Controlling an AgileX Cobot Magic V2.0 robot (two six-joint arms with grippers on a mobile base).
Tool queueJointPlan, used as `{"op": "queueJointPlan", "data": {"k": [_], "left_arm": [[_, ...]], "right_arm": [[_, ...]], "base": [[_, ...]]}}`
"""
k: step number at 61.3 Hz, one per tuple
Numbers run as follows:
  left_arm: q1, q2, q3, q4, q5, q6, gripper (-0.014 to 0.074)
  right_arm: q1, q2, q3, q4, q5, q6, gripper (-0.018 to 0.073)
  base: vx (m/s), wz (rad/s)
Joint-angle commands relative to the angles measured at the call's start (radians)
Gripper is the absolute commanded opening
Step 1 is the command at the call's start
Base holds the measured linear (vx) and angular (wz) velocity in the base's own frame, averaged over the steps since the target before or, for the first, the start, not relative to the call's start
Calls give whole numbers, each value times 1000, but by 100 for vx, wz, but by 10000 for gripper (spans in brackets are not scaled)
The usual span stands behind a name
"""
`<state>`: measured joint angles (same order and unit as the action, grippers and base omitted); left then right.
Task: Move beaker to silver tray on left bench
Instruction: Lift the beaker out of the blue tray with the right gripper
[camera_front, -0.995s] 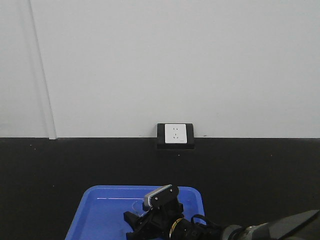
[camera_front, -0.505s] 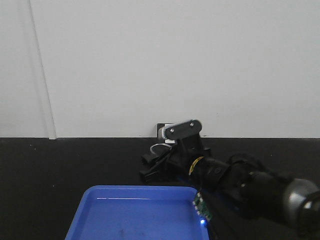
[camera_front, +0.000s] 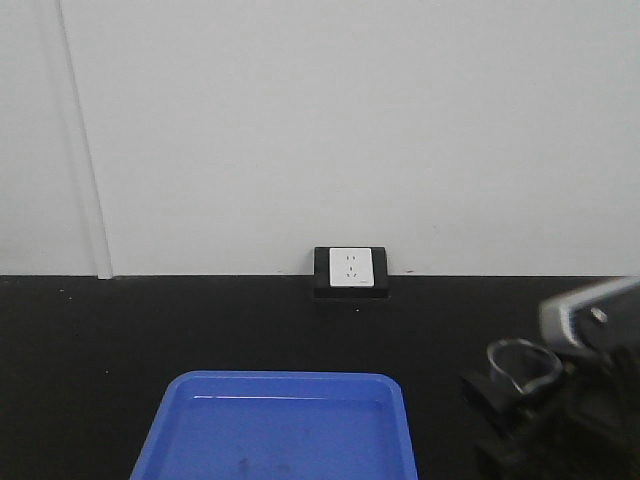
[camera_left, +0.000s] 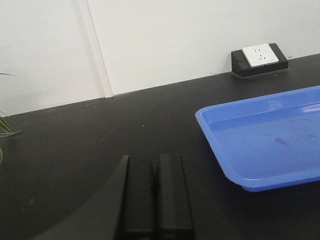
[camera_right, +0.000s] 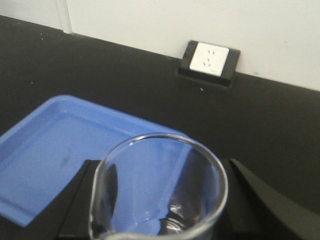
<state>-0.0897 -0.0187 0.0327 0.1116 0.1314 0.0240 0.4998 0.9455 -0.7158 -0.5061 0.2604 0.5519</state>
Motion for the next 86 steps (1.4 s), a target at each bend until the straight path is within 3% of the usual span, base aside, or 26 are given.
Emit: {"op": "queueJointPlan", "data": {"k": [1,9,15,20,26,31,40,48,56,86], "left_arm": [[-6,-8,20,-5,-83,-6,1],[-6,-8,20,-5,-83,-6,1],[-6,-8,20,-5,-83,-6,1],[-6,-8,20,-5,-83,-6,1],[-6,-8,20,-5,-83,-6,1],[-6,-8,20,-5,-83,-6,1],[-6,-8,20,-5,-83,-6,1],[-6,-8,20,-5,-83,-6,1],[-6,-8,20,-5,-83,-6,1],[-6,-8,20,-5,-83,-6,1]], "right_arm": [[-4,-163,114,-29,-68,29,-14],[-4,-323,276,-47,-78,31,-14],[-4,-383,384,-172,-168,30,-14],[-4,-373,403,-256,-223,47,-14],[-13,-341,387,-272,-194,114,-14],[-48,-309,373,-280,-164,174,-14],[-183,-269,372,-356,-232,263,-14],[-314,-258,372,-355,-313,298,-14],[-366,-260,372,-351,-306,298,-13],[-367,-260,372,-351,-287,298,-12]], "base": [[0,0],[0,0],[0,0],[0,0],[0,0],[0,0],[0,0],[0,0],[0,0],[0,0]]}}
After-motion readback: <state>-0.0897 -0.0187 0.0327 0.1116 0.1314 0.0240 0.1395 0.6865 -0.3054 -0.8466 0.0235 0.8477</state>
